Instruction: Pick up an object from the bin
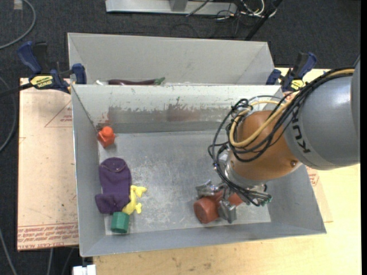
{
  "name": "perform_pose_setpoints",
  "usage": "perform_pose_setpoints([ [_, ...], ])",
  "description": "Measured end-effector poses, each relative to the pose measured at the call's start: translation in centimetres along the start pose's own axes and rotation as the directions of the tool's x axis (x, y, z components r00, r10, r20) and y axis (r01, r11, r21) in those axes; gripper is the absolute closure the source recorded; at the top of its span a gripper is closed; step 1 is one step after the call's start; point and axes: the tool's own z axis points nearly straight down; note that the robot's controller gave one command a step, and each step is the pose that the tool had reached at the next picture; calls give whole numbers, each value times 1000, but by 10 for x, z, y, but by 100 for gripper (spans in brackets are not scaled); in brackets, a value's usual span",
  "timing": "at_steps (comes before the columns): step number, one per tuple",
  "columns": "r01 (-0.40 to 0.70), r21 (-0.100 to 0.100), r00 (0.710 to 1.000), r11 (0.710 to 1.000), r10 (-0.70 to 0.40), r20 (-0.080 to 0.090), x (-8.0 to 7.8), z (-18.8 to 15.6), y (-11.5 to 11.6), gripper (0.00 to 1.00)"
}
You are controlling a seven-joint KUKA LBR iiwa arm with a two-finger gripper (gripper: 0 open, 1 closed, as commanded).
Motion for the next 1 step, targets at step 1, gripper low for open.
perform_pose_setpoints([
  [1,0,0,1000,1000,0,0,0,0,0,100],
])
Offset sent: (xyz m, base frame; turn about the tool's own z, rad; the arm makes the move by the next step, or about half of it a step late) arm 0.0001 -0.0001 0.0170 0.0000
